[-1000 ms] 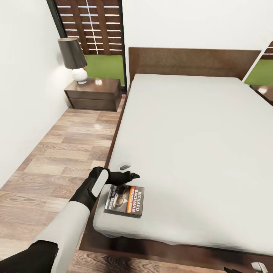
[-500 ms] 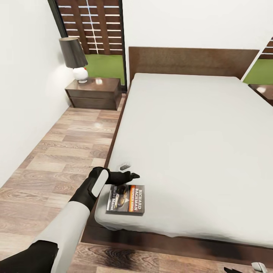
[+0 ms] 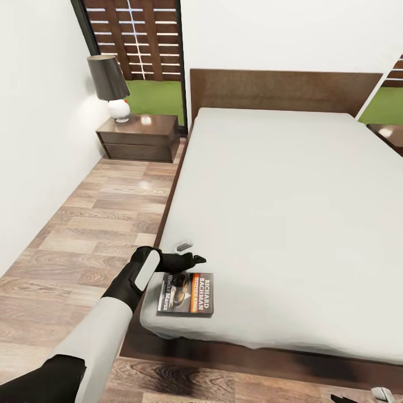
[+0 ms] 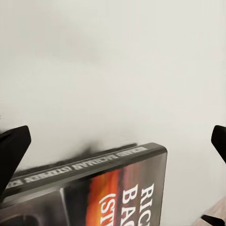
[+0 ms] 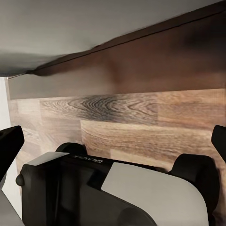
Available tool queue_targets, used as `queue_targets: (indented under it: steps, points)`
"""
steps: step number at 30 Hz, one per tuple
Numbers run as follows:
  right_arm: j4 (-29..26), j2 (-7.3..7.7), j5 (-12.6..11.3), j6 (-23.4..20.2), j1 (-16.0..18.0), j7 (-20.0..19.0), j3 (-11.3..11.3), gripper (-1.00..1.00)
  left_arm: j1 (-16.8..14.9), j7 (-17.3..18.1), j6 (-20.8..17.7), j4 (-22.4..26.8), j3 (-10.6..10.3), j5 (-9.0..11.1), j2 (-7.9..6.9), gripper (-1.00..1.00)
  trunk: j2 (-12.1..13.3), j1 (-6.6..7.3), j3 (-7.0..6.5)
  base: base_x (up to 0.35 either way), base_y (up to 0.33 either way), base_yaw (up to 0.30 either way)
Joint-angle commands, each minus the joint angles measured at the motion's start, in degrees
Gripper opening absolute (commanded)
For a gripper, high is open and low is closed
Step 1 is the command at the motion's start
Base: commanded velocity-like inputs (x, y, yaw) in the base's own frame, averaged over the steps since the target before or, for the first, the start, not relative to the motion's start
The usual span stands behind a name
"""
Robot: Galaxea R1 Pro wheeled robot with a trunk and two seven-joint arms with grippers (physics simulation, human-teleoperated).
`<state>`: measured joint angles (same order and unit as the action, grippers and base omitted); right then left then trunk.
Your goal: In the bedroom, move the book from the bed onto either nightstand, and place the two sandals side by side next to the bed.
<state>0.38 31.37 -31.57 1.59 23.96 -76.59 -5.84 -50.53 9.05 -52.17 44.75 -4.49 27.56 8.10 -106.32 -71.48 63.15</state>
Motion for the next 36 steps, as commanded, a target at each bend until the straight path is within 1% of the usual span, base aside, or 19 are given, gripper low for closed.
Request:
queue_targets:
  steps: [1,6,14,29,36]
  points:
    - [0.0,0.01,-0.4,0.2,0.0,-0.1,-0.5,1.0,0.0,0.2,-0.2,0.0,0.0,-1.3,-0.01,1.0,0.0,0.01,0.04,-0.032,0.005,0.0]
    - [0.0,0.01,-0.4,0.2,0.0,-0.1,-0.5,1.0,0.0,0.3,-0.2,0.0,0.0,-1.3,-0.01,1.0,0.0,0.01,0.04,-0.026,0.001,0.0]
    - [0.0,0.01,-0.4,0.2,0.0,-0.1,-0.5,1.0,0.0,0.3,-0.2,0.0,0.1,-1.3,-0.01,1.0,0.0,0.01,0.04,-0.186,0.0,0.0]
    - [0.0,0.01,-0.4,0.2,0.0,-0.1,-0.5,1.0,0.0,0.3,-0.2,0.0,0.1,-1.3,-0.01,1.0,0.0,0.01,0.04,-0.018,0.0,0.0]
    - [0.0,0.01,-0.4,0.2,0.0,-0.1,-0.5,1.0,0.0,0.3,-0.2,0.0,0.1,-1.3,-0.01,1.0,0.0,0.01,0.04,-0.172,0.0,0.0]
